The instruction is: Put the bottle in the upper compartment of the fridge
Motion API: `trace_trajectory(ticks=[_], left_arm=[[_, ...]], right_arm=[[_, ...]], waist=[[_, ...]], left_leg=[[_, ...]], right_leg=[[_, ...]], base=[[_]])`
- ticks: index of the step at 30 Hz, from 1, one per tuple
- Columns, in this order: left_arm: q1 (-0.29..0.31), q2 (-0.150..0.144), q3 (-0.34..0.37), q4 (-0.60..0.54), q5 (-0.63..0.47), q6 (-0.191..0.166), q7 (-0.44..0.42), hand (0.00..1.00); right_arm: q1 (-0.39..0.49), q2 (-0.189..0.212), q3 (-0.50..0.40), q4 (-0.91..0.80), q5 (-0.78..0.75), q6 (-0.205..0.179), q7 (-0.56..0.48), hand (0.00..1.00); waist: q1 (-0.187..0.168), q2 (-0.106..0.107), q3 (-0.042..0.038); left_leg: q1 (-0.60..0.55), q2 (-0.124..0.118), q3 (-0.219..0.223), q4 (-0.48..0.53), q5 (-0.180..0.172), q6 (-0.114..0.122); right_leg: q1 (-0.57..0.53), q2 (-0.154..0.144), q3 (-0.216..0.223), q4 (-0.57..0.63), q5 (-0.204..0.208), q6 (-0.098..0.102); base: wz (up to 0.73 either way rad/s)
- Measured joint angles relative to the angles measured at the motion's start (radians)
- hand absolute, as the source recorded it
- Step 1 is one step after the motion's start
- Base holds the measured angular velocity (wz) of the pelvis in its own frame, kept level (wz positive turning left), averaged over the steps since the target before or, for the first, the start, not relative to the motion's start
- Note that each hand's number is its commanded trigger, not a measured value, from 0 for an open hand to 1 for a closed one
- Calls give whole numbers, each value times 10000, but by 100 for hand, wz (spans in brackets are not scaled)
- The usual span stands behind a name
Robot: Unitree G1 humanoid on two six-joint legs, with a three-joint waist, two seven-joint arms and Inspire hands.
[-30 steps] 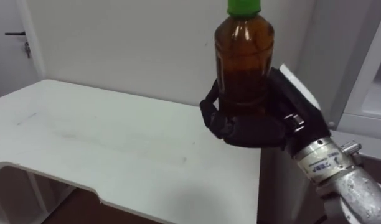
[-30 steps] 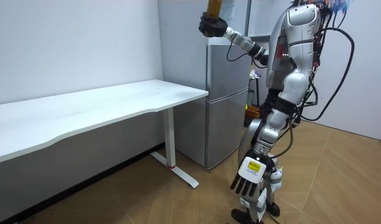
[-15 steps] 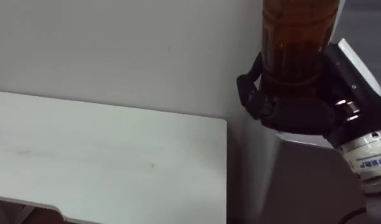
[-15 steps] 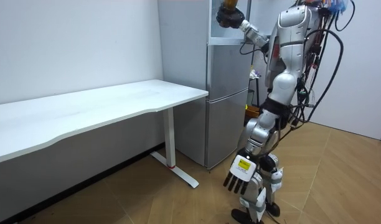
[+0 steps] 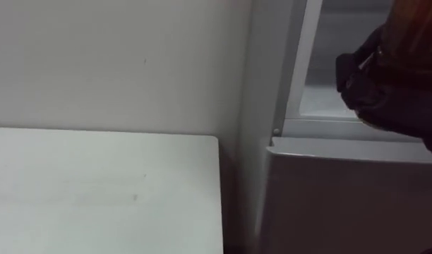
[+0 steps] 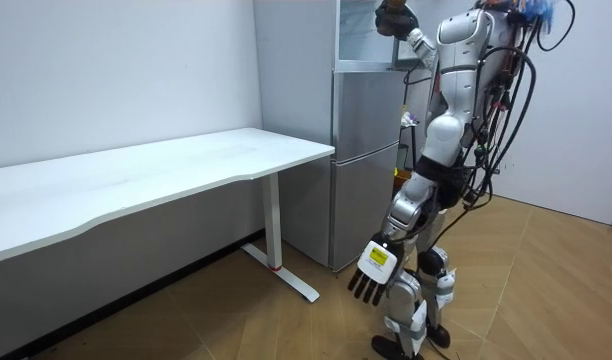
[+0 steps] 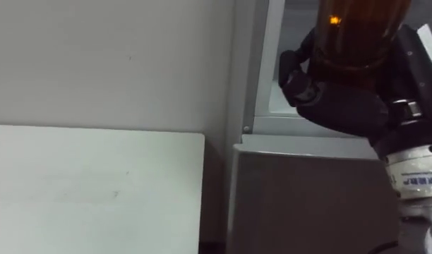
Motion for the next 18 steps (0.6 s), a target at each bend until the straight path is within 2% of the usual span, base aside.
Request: trace_trajectory(ticks=[6,10,12,18], left_arm=[[49,-1,-3,-2,138,1,-61,0],[26,-4,8,-41,133,-1,-68,0],[32,3,9,-86,133,-7,-68,0],[117,4,3,-86,105,-9,-50,0]], right_arm=[[227,-84,-64,33,-3,-8,-328,100],[244,-559,-125,367,8,-10,-514,100],[244,-661,-130,443,9,-10,-684,100],[242,-669,-131,831,95,-34,-817,100]], waist=[[-40,-115,-10],[-17,-144,-1],[8,-176,7],[45,-183,29]], left_leg=[[38,85,110,32,-62,-85],[26,89,136,172,-147,-84],[28,88,147,169,-150,-82],[78,97,153,163,-177,-93]], right_leg=[[-5,23,-5,-6,-16,-36],[44,26,5,-37,-76,-102],[60,49,11,-150,-83,-103],[142,93,-35,-171,-77,-103]], base=[[-8],[-1],[0],[0]])
